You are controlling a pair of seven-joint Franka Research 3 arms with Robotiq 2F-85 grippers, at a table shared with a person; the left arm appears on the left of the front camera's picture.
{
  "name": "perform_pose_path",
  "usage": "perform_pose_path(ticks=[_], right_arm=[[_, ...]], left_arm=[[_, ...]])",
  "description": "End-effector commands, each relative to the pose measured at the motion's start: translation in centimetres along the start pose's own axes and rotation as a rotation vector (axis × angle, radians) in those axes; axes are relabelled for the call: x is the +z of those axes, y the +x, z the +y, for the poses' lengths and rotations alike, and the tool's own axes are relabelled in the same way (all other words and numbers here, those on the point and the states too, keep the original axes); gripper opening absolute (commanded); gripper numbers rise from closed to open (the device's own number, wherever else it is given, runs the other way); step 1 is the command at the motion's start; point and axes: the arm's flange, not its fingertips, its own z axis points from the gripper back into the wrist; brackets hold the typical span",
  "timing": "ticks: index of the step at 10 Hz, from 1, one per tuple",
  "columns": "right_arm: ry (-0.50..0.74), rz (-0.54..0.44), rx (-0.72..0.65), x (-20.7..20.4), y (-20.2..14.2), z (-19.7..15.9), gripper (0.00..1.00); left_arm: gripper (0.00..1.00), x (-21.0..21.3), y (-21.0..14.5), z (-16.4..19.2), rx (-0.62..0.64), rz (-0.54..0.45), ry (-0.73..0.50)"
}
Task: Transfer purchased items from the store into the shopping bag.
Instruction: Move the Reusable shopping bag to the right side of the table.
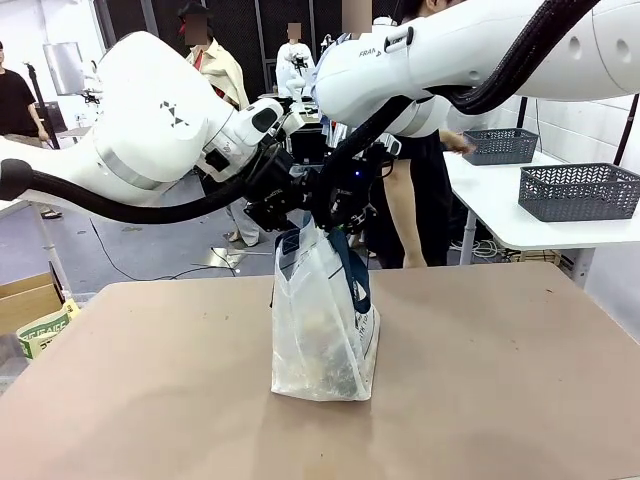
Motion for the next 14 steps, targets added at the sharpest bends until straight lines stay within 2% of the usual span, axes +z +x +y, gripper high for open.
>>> perform_pose_path(ticks=[1, 5, 8, 12, 14], right_arm=[[0.026, -0.001, 0.005, 0.0, 0.7, 0.6, 0.00], [0.026, 0.005, 0.010, -0.2, 0.7, 0.7, 0.00], [0.033, 0.006, 0.010, -0.3, 0.8, 0.6, 0.00], [0.043, 0.014, 0.009, -0.3, 0.9, 0.6, 0.00], [0.042, 0.015, 0.007, -0.2, 1.0, 0.5, 0.00]], left_arm=[[1.00, 0.6, -0.8, 0.4, -0.028, 0.010, -0.046], [1.00, -1.3, -0.9, -0.5, -0.058, 0.067, -0.003], [1.00, -3.1, -0.8, -0.9, -0.061, 0.097, 0.086], [1.00, -3.7, -1.2, -1.5, -0.064, 0.082, 0.186], [0.60, -3.5, -1.1, -1.5, -0.073, 0.071, 0.217]])
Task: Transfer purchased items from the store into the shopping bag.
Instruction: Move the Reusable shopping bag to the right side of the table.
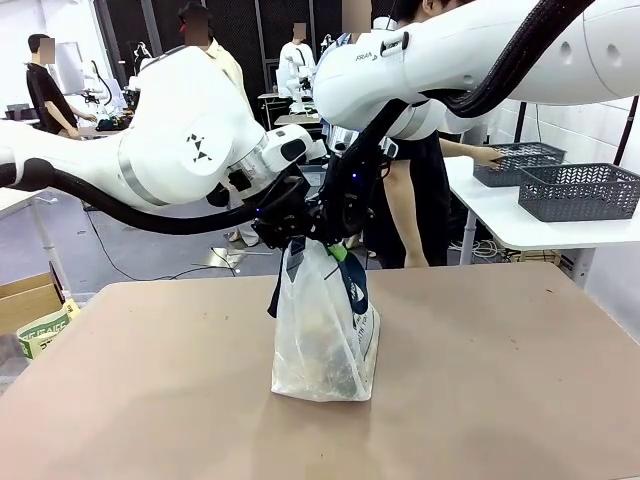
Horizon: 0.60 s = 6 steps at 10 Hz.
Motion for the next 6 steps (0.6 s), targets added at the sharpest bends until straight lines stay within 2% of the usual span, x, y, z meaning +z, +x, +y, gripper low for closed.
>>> perform_pose_path(ticks=[1, 3, 6], right_arm=[[0.038, 0.012, 0.005, 0.28, 0.63, 0.28, 0.00], [0.040, 0.008, 0.006, 0.37, 0.64, 0.20, 0.00], [0.055, 0.015, 0.012, 0.29, 0.69, 0.04, 0.00]], left_arm=[[0.40, 0.18, 0.10, -0.34, 0.015, -0.018, 0.039], [0.00, 0.28, 0.00, -0.38, 0.011, -0.015, 0.055], [0.00, 0.06, -0.05, -0.32, 0.006, -0.009, 0.063]])
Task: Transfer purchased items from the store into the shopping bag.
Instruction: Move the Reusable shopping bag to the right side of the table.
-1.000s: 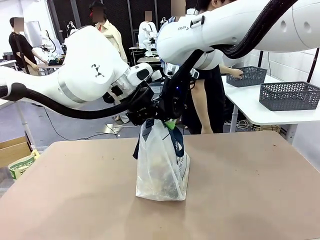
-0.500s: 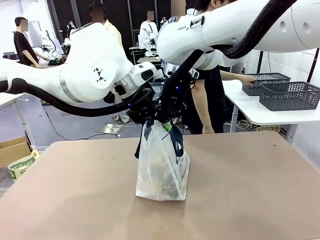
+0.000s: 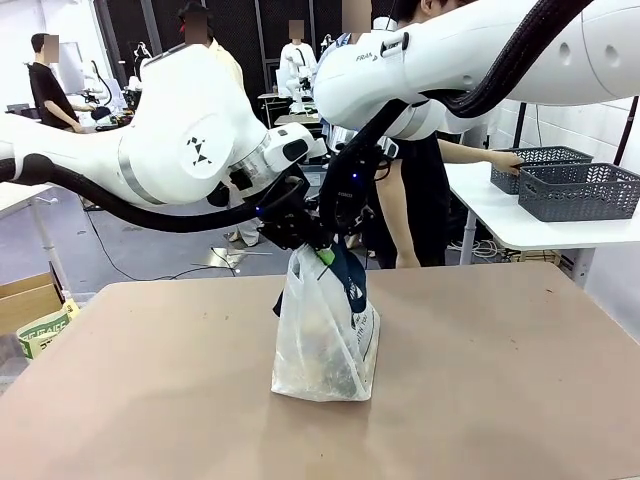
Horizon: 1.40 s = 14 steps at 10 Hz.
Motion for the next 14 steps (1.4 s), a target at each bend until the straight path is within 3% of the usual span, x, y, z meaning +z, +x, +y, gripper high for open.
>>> perform_pose_path(ticks=[1, 8, 9, 13, 14], right_arm=[[0.062, 0.009, 0.012, 0.6, 0.4, 0.0, 0.00], [0.087, -0.008, 0.022, 0.8, 0.1, -0.3, 0.00], [0.107, -0.012, 0.046, 1.0, 0.0, -0.3, 0.11], [0.174, -0.057, 0.071, 2.4, -0.8, -2.4, 0.89], [0.186, -0.070, 0.058, 2.8, -1.0, -3.1, 1.00]], left_arm=[[0.00, 0.1, -0.2, -0.3, 0.014, -0.007, 0.030], [0.00, 0.8, -0.6, -0.5, -0.009, -0.031, 0.030], [0.00, 0.2, 0.0, -0.1, -0.004, -0.004, 0.002], [0.00, 0.2, 0.0, -0.1, -0.004, -0.004, 0.002], [0.00, 0.2, 0.0, -0.1, -0.004, -0.004, 0.002]])
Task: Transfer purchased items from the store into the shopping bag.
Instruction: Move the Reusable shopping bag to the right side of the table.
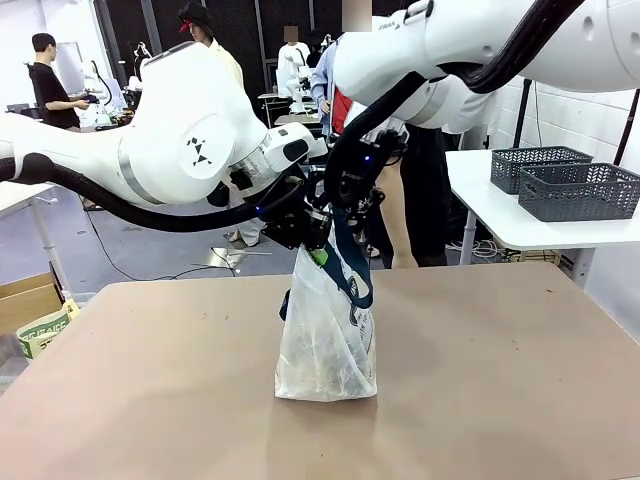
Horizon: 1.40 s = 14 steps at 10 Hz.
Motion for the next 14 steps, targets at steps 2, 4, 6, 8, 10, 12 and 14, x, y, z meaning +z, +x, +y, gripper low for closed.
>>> perform_pose_path(ticks=[2, 4, 6, 8, 10, 12, 14], right_arm=[[0.085, -0.053, 0.009, 1.4, -1.8, -4.3, 1.00], [0.151, -0.057, 0.108, 2.8, -2.6, -7.2, 1.00], [0.167, -0.096, 0.352, 4.7, -4.3, -10.0, 1.00], [0.080, -0.142, 0.534, 5.8, -5.7, -12.5, 1.00], [0.041, -0.168, 0.748, 6.5, -7.3, -14.1, 1.00], [0.019, -0.290, 0.864, 7.4, -8.5, -15.4, 1.00], [0.061, -0.353, 0.853, 8.0, -8.7, -15.7, 1.00]], left_arm=[[0.00, 0.2, 0.0, 0.0, 0.000, -0.002, 0.000], [0.00, 0.2, 0.0, 0.0, 0.000, -0.002, 0.000], [0.00, 0.2, 0.0, 0.0, 0.000, -0.002, 0.000], [0.00, 0.2, 0.0, 0.0, 0.000, -0.002, 0.000], [0.00, 0.2, 0.0, 0.0, 0.000, -0.002, 0.000], [0.00, 0.2, 0.0, 0.0, 0.000, -0.002, 0.000], [0.00, 0.2, 0.0, 0.0, 0.000, -0.002, 0.000]])
